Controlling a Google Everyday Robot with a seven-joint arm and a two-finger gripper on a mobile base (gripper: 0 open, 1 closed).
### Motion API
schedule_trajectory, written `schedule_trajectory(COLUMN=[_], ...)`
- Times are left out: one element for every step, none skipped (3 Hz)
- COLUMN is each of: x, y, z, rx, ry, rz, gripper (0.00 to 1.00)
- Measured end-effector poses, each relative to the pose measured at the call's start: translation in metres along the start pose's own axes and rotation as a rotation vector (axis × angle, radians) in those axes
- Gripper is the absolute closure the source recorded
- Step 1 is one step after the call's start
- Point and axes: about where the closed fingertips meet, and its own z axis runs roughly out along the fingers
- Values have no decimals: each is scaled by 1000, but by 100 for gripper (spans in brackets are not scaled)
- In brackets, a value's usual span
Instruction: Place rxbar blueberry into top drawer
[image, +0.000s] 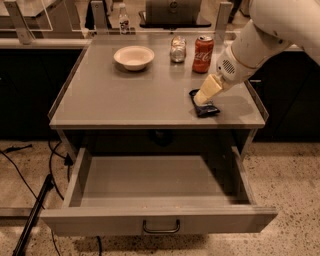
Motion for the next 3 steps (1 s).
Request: schedule_trajectory(x=[0, 3, 3], y=[-3, -1, 0], z=[-18, -24, -24], rx=[-3, -21, -21], ry=[-48, -57, -57], rz=[-41, -96, -101], gripper=[29, 12, 0])
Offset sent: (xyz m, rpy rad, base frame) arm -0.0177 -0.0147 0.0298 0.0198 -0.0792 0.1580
